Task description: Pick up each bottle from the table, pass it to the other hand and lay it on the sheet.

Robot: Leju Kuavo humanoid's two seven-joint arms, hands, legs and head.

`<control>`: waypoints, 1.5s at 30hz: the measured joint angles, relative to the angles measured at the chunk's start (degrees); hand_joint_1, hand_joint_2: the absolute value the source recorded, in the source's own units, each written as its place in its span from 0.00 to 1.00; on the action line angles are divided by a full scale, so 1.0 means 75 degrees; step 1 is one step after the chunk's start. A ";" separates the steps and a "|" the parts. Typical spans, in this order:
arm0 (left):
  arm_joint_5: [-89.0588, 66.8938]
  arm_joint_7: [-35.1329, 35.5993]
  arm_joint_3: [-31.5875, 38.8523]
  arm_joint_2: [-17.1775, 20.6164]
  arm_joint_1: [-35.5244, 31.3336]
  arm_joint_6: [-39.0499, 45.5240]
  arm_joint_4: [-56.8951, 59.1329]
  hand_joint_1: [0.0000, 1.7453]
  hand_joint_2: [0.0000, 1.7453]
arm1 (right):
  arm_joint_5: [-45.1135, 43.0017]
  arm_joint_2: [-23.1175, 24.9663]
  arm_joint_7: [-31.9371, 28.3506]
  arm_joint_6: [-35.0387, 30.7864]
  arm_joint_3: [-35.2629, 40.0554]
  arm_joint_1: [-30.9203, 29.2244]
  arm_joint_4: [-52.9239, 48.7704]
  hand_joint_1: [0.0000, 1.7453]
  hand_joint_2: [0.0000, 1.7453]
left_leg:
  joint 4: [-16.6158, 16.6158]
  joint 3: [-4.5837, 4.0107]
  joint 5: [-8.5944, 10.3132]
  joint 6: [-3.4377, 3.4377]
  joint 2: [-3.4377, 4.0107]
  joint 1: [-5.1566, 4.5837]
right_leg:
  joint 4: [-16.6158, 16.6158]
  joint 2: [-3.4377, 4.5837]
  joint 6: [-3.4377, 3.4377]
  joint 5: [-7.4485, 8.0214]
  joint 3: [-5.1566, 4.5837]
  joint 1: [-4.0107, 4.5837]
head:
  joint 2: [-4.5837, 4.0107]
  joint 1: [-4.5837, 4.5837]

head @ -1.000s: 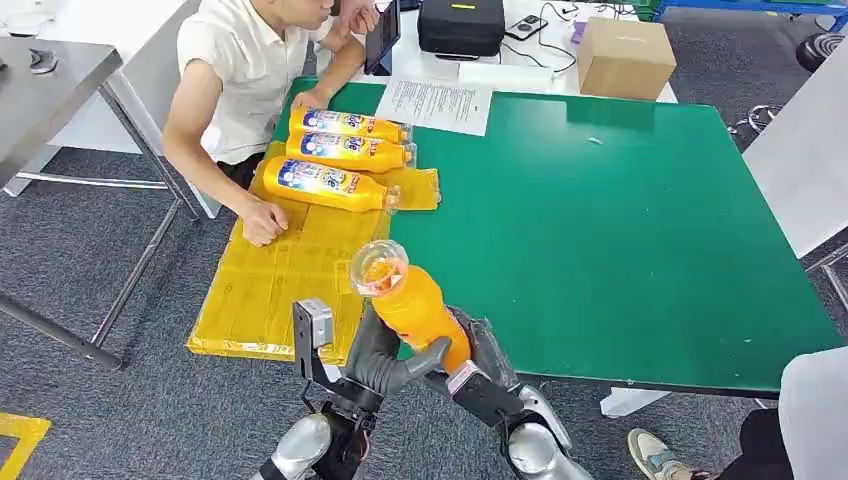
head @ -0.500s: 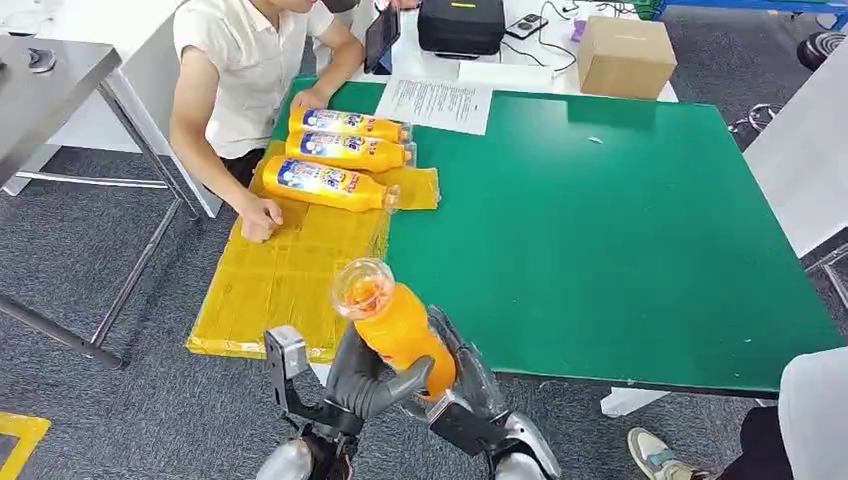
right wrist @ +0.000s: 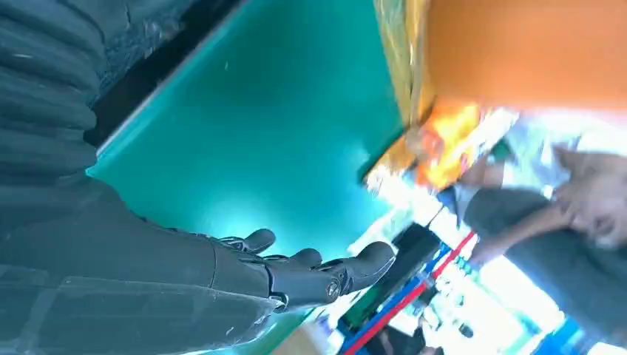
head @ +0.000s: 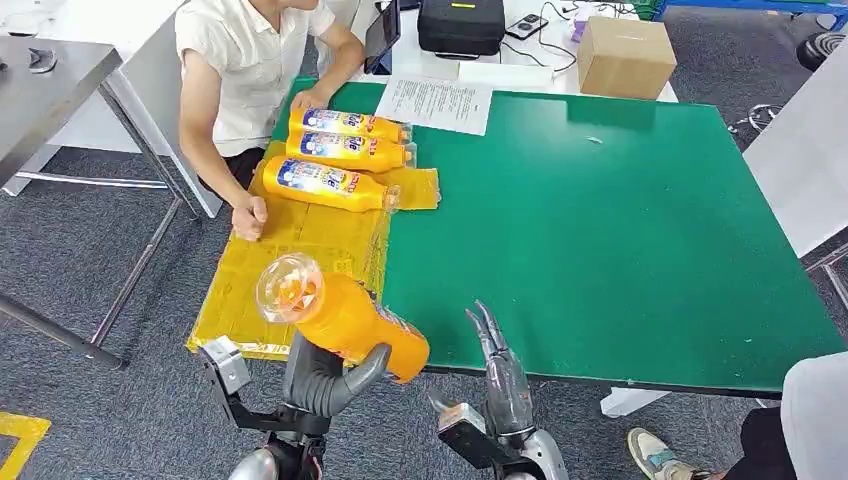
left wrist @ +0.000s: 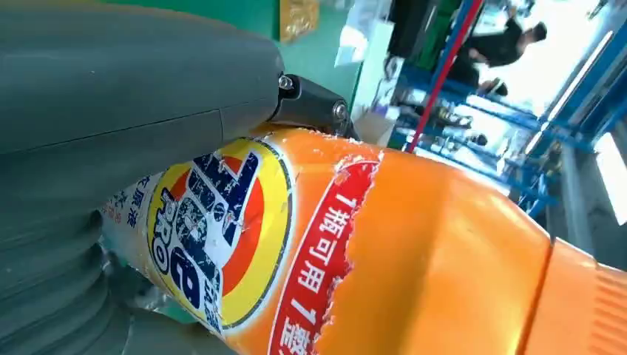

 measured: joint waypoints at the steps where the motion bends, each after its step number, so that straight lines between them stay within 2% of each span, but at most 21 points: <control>1: -0.0198 -0.0058 0.0026 0.0000 0.0011 0.0137 -0.0026 1.00 1.00 | -0.0012 0.0003 -0.0018 -0.0061 -0.0064 0.0027 -0.0041 0.00 1.00 | 0.0000 0.0000 0.0000 0.0000 0.0000 0.0000 | 0.0000 0.0000 0.0000 0.0000 0.0000 0.0000 | 0.0000 0.0000; 7: -0.3134 -0.0705 0.0058 0.0003 -0.0105 0.2037 0.0015 1.00 1.00 | -0.0093 0.0076 -0.0257 -0.0370 -0.0924 0.0267 -0.0434 0.00 1.00 | 0.0000 0.0001 0.0000 0.0000 0.0000 0.0000 | 0.0000 0.0000 0.0000 0.0000 0.0002 0.0000 | 0.0000 0.0003; 17: -0.3725 -0.0719 0.0058 0.0003 -0.0212 0.2378 0.0254 1.00 1.00 | -0.0055 0.0230 -0.0376 -0.0373 -0.1635 0.0449 -0.0720 0.00 1.00 | 0.0000 0.0001 0.0000 0.0000 0.0001 -0.0001 | -0.0001 0.0001 0.0001 0.0001 -0.0001 0.0000 | 0.0000 0.0000; 25: -0.7879 -0.0334 0.0312 -0.0120 -0.0687 0.3523 0.1024 1.00 1.00 | 0.0531 0.0775 -0.1064 -0.0376 -0.2923 0.0424 -0.1163 0.00 1.00 | 0.0000 0.0004 0.0002 0.0001 0.0000 -0.0001 | 0.0000 0.0000 0.0001 0.0002 0.0006 -0.0001 | 0.0000 0.0000; 28: -0.9592 0.0530 0.0495 -0.0125 -0.0981 0.3420 0.1531 1.00 1.00 | 0.0612 0.0938 -0.1087 -0.0376 -0.3281 0.0380 -0.1552 0.00 1.00 | 0.0000 0.0007 0.0002 0.0002 -0.0001 -0.0001 | 0.0000 0.0000 0.0001 0.0003 0.0009 -0.0001 | 0.0000 0.0000; 31: -1.1455 0.1829 0.0516 -0.0044 -0.1461 0.2685 0.2257 1.00 1.00 | 0.0551 0.0970 -0.1096 -0.0381 -0.3301 0.0265 -0.1635 0.00 1.00 | 0.0000 0.0010 0.0004 0.0001 0.0000 -0.0001 | 0.0001 0.0000 0.0001 0.0004 0.0014 -0.0001 | 0.0000 0.0000; 33: -1.1971 0.2330 0.0516 0.0003 -0.1782 0.2161 0.2869 1.00 1.00 | 0.0443 0.0965 -0.1101 -0.0381 -0.3214 0.0186 -0.1623 0.00 1.00 | 0.0000 0.0010 0.0008 -0.0003 0.0001 -0.0001 | 0.0003 0.0002 0.0000 0.0006 0.0012 0.0000 | 0.0000 0.0000; 38: -1.1881 0.2501 0.0624 0.0003 -0.2677 0.1270 0.4434 1.00 1.00 | 0.0257 0.0938 -0.1104 -0.0381 -0.2771 -0.0051 -0.1460 0.00 1.00 | 0.0001 0.0009 0.0012 -0.0001 0.0002 0.0001 | 0.0009 0.0001 0.0000 0.0007 0.0010 0.0000 | 0.0000 0.0000; 45: -1.1817 0.2513 0.0656 0.0000 -0.3154 0.1150 0.5328 1.00 1.00 | 0.0198 0.0903 -0.1104 -0.0379 -0.2535 -0.0192 -0.1264 0.00 1.00 | 0.0001 -0.0003 0.0011 -0.0001 -0.0001 0.0000 | 0.0009 0.0000 0.0000 0.0005 0.0001 0.0000 | 0.0000 0.0000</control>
